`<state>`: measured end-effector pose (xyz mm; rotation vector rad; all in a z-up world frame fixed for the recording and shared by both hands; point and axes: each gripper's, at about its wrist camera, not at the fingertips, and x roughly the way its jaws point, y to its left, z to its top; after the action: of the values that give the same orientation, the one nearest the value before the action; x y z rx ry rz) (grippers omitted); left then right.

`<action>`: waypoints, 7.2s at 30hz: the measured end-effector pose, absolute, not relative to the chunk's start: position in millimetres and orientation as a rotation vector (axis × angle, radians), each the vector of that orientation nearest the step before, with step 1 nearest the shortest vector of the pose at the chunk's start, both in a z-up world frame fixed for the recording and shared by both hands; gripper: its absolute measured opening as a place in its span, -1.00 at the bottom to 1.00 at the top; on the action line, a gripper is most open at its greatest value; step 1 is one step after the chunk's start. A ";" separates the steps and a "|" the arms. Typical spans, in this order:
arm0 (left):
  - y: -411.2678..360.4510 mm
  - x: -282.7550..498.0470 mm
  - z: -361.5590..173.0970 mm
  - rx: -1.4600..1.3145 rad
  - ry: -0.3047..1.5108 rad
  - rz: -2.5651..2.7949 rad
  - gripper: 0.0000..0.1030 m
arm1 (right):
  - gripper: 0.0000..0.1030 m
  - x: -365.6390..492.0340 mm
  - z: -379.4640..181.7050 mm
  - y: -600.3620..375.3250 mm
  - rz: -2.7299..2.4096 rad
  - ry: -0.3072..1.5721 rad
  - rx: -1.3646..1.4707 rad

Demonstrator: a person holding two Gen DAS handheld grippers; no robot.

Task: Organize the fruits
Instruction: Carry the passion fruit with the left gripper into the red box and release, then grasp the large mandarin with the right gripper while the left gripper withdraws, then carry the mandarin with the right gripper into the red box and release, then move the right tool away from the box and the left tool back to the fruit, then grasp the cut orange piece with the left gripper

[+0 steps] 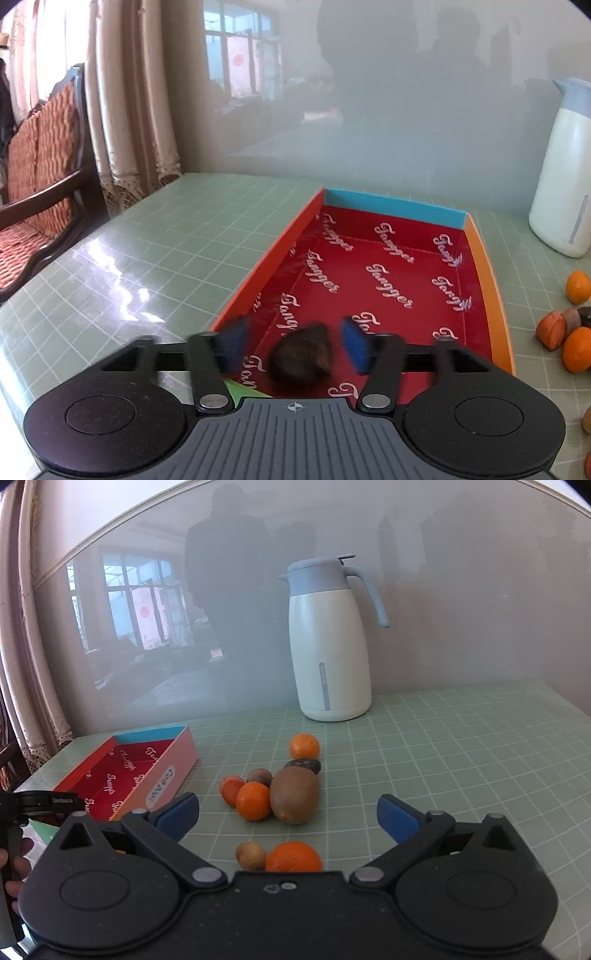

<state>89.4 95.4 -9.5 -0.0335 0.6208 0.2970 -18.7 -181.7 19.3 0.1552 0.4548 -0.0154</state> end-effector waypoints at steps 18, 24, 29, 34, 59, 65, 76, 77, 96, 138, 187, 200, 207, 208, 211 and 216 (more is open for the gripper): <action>113.0 9.9 14.8 -0.135 0.503 0.282 0.48 | 1.00 -16.1 11.5 -180.5 -0.022 0.493 0.102; 117.9 -8.0 14.3 -0.090 0.489 0.315 0.66 | 0.96 -11.8 7.3 -177.4 -0.037 0.510 0.075; 124.7 -15.9 17.3 -0.072 0.461 0.342 0.77 | 0.61 -7.3 2.9 -177.0 -0.030 0.536 0.059; 136.7 -26.4 19.3 -0.092 0.444 0.371 0.77 | 0.15 -0.7 -4.2 -174.3 -0.014 0.582 0.055; 212.4 -62.0 19.2 -0.190 0.364 0.622 0.79 | -0.20 8.6 1.7 -153.0 0.006 0.532 0.106; 225.8 -71.5 19.4 -0.195 0.358 0.670 0.80 | -0.20 9.6 9.3 -128.3 0.077 0.481 0.081; 253.4 -90.2 16.3 -0.201 0.349 0.743 0.86 | -0.20 17.7 16.4 -76.2 0.211 0.438 0.027; 255.4 -90.9 16.1 -0.200 0.348 0.747 0.86 | -0.20 18.6 17.0 -72.1 0.222 0.433 0.023; 273.1 -100.0 13.3 -0.208 0.342 0.780 0.88 | -0.20 43.0 5.4 1.2 0.377 0.492 -0.116; 234.7 -84.8 15.5 -0.164 0.362 0.695 0.92 | 0.82 28.9 20.0 -85.0 0.108 0.417 0.061; -53.9 -48.9 -9.0 0.130 0.487 -0.098 0.99 | 1.00 -68.2 23.9 -314.3 -0.596 0.258 0.235; -81.6 -33.5 -16.2 0.090 0.533 -0.152 0.99 | 1.00 -66.0 25.0 -312.4 -0.555 0.261 0.243; -94.1 -26.6 -19.5 0.082 0.531 -0.164 0.99 | 1.00 -63.8 24.1 -312.2 -0.541 0.268 0.244; -95.9 -24.9 -20.3 0.078 0.534 -0.164 0.98 | 1.00 -63.6 23.8 -312.3 -0.540 0.269 0.245; -98.2 -19.9 -23.8 0.061 0.556 -0.164 0.61 | 1.00 -63.3 23.9 -312.7 -0.539 0.270 0.245; -97.2 -8.1 -32.7 0.030 0.608 -0.152 0.59 | 1.00 -62.6 23.4 -313.3 -0.540 0.272 0.246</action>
<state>-8.1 -97.2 -32.7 0.0296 0.6077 -0.1520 -62.6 -313.3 23.4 0.2456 0.2725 -0.5396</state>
